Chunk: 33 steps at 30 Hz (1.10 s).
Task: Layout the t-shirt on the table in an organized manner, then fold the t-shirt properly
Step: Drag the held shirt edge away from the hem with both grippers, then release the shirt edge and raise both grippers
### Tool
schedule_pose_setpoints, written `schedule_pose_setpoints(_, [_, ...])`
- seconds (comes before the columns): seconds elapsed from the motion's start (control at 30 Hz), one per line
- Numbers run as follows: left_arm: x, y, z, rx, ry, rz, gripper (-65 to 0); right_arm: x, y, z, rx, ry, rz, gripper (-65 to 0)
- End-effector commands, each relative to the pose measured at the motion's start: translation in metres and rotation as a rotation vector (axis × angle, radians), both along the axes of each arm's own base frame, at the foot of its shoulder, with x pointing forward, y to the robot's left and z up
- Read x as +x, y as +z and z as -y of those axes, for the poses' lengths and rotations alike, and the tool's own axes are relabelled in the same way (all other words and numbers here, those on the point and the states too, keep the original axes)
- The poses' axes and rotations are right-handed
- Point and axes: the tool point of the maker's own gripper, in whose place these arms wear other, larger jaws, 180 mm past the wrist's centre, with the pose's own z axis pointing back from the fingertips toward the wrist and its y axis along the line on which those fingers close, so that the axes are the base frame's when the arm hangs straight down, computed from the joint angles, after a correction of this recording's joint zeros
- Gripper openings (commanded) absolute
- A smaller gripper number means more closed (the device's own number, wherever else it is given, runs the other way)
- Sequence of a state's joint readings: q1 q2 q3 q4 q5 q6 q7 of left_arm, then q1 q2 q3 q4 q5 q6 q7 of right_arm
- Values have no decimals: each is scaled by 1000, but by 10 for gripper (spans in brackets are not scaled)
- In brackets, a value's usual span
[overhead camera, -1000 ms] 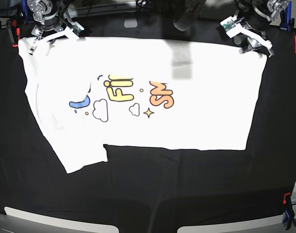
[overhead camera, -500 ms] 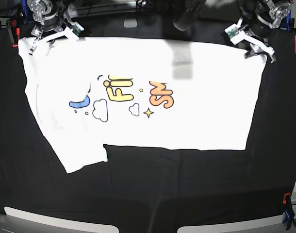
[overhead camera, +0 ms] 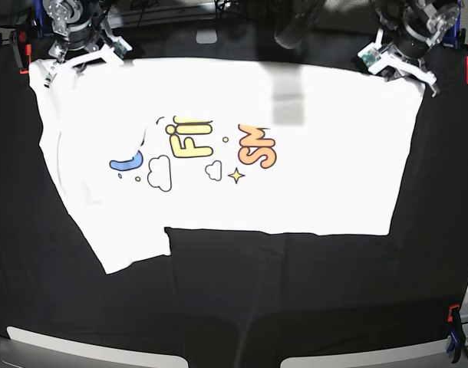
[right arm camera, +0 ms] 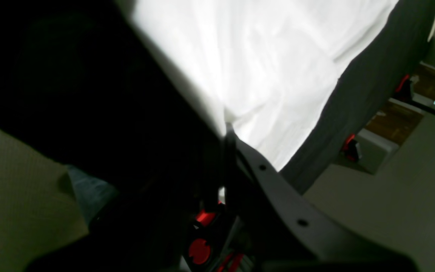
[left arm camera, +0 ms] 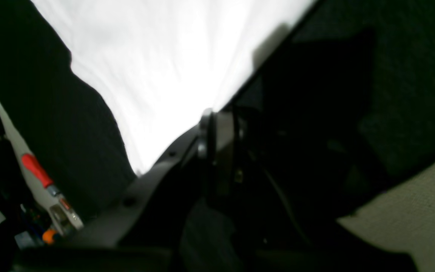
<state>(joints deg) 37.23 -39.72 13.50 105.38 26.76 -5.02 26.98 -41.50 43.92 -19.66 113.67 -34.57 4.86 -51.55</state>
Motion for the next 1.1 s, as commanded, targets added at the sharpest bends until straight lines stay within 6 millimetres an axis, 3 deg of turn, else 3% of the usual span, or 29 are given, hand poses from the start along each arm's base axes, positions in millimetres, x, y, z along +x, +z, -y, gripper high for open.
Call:
schedule_pose_setpoints(0.0, [-9, 0, -8, 31, 5, -21, -650, 7, 11, 5, -31, 5, 36, -650])
schedule_pose_setpoints(0.2, [-41, -7, -14, 107, -39, -72, -650, 4, 13, 1, -23, 11, 34, -650])
schedule_pose_setpoints(0.43, [-52, 0, -9, 100, -37, -67, -650, -23, 9, 5, -62, 34, -24, -650])
schedule_pose_setpoints(0.7, [-36, 32, 20, 17, -62, 16, -650, -26, 10, 8, -78, 17, -24, -650])
schedule_pose_setpoints(1.0, [-36, 32, 21, 17, -62, 17, -650, -29, 8, 8, -69, 7, -38, -650])
schedule_pose_setpoints(1.07, [-36, 32, 20, 19, -60, 15, -650, -34, 4, 7, -43, -24, -58, -541])
